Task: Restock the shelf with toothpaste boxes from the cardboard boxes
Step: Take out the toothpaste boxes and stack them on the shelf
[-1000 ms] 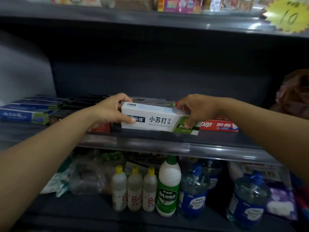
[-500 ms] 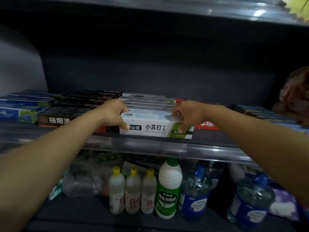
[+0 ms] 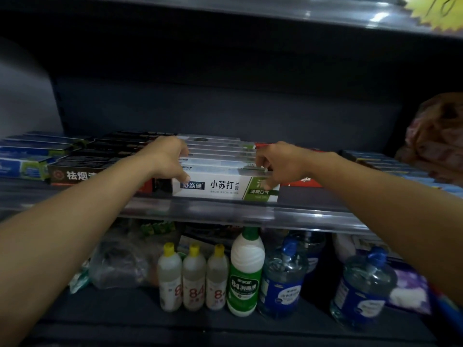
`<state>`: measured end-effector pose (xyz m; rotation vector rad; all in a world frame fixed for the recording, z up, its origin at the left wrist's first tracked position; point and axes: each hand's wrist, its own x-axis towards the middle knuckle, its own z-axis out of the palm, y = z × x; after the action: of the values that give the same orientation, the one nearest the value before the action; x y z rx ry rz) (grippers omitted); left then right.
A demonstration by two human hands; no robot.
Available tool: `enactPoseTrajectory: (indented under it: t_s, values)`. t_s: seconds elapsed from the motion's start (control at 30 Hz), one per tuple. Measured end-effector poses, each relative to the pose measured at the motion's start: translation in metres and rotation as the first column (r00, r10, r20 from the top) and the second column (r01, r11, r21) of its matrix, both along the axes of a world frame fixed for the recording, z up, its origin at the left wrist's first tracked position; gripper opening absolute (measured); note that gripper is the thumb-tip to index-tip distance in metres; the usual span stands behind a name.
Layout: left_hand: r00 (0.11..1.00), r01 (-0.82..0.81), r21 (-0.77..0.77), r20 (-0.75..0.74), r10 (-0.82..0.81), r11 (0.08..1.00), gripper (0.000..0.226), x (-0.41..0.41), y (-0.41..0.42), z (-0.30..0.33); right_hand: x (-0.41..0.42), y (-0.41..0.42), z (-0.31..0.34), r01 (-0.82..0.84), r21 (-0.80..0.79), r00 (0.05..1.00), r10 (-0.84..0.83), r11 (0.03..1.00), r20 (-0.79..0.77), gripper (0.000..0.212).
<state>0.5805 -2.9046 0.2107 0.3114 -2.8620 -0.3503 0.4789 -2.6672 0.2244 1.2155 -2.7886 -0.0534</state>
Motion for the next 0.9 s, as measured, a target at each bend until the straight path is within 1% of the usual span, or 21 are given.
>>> enactPoseTrajectory:
  t_s: [0.1,0.17,0.23,0.33,0.43,0.53,0.6,0.7,0.8,0.9]
  values:
    - [0.996,0.066,-0.040,-0.056,-0.068,0.997,0.073,0.006,0.024,0.009,0.009,0.012,0.004,0.001,-0.026,1.000,-0.001,1.000,-0.014,0.060]
    - [0.986,0.145,-0.041,-0.076,-0.148,0.989,0.074,0.009,0.047,0.010,0.016,0.023,0.004,-0.008,-0.065,1.000,0.006,0.998,-0.031,0.063]
    - [0.969,0.233,-0.030,-0.078,-0.235,0.972,0.074,0.010,0.075,0.004,0.027,0.037,0.000,-0.012,-0.097,0.999,0.008,0.995,-0.045,0.065]
    - [0.934,0.352,-0.055,-0.052,-0.355,0.934,0.075,0.010,0.118,-0.016,0.046,0.068,-0.014,-0.006,-0.090,0.998,0.000,0.996,-0.059,0.065]
    - [0.887,0.463,-0.063,0.045,-0.460,0.884,0.075,0.013,0.160,-0.046,0.067,0.106,-0.040,0.051,-0.098,0.998,-0.054,0.994,-0.022,0.070]
    - [0.824,0.555,-0.029,0.156,-0.545,0.831,0.067,0.020,0.198,-0.087,0.092,0.147,-0.078,0.113,-0.075,0.992,-0.108,0.991,0.060,0.071]
    - [0.764,0.618,0.006,0.231,-0.603,0.786,0.070,0.023,0.226,-0.122,0.109,0.175,-0.114,0.158,-0.028,0.981,-0.153,0.987,0.121,0.074]
    - [0.651,0.704,0.040,0.364,-0.666,0.710,0.074,0.029,0.261,-0.177,0.133,0.208,-0.176,0.223,0.057,0.953,-0.230,0.973,0.199,0.078]
    - [0.565,0.737,0.083,0.470,-0.678,0.671,0.069,0.032,0.284,-0.226,0.151,0.227,-0.230,0.281,0.126,0.908,-0.306,0.951,0.286,0.077]
    - [0.504,0.739,0.159,0.516,-0.693,0.655,0.067,0.037,0.296,-0.270,0.167,0.234,-0.272,0.316,0.125,0.867,-0.340,0.941,0.364,0.065]
